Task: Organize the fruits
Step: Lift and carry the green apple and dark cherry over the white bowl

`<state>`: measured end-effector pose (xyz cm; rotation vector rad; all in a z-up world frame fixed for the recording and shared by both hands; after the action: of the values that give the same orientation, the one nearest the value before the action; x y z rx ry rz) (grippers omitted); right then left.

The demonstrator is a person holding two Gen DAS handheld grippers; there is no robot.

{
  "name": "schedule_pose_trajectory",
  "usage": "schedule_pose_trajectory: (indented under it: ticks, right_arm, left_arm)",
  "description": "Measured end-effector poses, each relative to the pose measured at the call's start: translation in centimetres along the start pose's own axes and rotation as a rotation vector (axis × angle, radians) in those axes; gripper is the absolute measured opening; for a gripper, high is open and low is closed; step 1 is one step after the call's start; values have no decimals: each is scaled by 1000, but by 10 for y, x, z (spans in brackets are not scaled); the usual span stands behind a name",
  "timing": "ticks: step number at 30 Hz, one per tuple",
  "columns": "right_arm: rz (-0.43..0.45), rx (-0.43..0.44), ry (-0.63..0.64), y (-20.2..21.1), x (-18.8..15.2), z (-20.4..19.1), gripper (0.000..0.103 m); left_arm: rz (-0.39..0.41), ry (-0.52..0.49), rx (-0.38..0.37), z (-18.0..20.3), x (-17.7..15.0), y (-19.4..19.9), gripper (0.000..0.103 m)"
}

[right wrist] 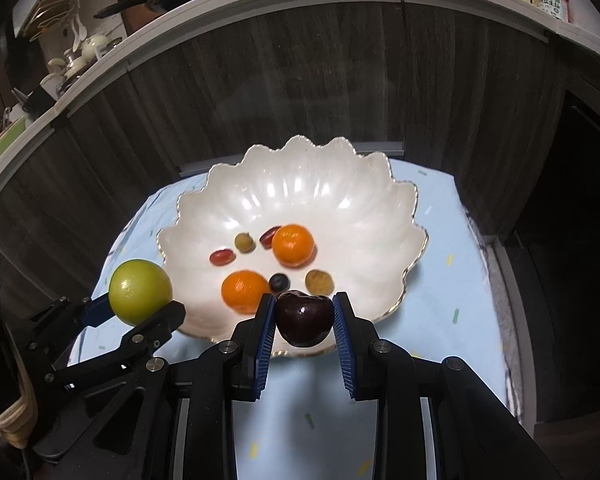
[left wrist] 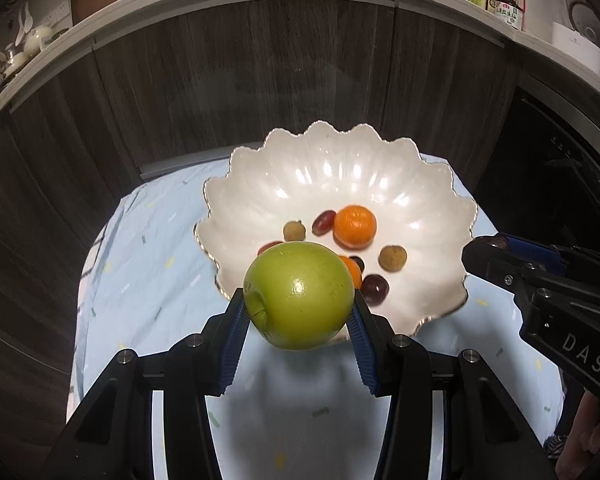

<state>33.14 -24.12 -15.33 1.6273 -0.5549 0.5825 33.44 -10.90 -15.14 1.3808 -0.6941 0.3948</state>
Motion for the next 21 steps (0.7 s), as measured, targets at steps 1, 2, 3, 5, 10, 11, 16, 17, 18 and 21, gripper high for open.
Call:
schedule_pose_trajectory:
  ticks: [1, 2, 3, 5, 10, 11, 16, 17, 18, 21]
  right_arm:
    - [2, -2, 0, 0, 1, 1, 30]
    - [5, -5, -2, -1, 3, 3, 30]
    - [6, -7, -3, -1, 4, 3, 30]
    - [9, -13, -7, -3, 7, 6, 30]
    - [11, -30, -16, -9, 12, 14, 30]
    - [11, -32, -18, -10, 13, 15, 30]
    - [11, -45, -24, -17, 17, 20, 30]
    - [12, -48, -24, -19, 18, 21, 30]
    - [12, -51, -24, -20, 19, 22, 30]
    - [10, -59, -25, -25, 21, 24, 30]
  left_arm:
    - [1, 0, 3, 0, 2, -1, 48]
    - [1, 0, 5, 0, 4, -2, 48]
    - [2, 0, 7, -1, 5, -3, 48]
    - [3, 1, 13, -1, 8, -5, 48]
    - [1, 5, 28, -4, 14, -12, 48]
    - [0, 6, 31, -4, 15, -13, 48]
    - [-3, 14, 41, -7, 19, -20, 48]
    - [-4, 15, 44, -8, 20, -22, 48]
    - [-5, 17, 46, -9, 21, -23, 48]
    - [-8, 22, 53, -10, 24, -27, 48]
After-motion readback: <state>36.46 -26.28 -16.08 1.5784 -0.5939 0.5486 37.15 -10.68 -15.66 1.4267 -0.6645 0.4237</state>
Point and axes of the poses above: each gripper's, at about its wrist camera, not at the fingertips, and y roughly against the way its jaws point, z to its right, x to its top, the point moved 7 cm from there along -y, roughly the way its jaws point, and after that the axes turned 5 degrees about y, right-handed, at the moved point
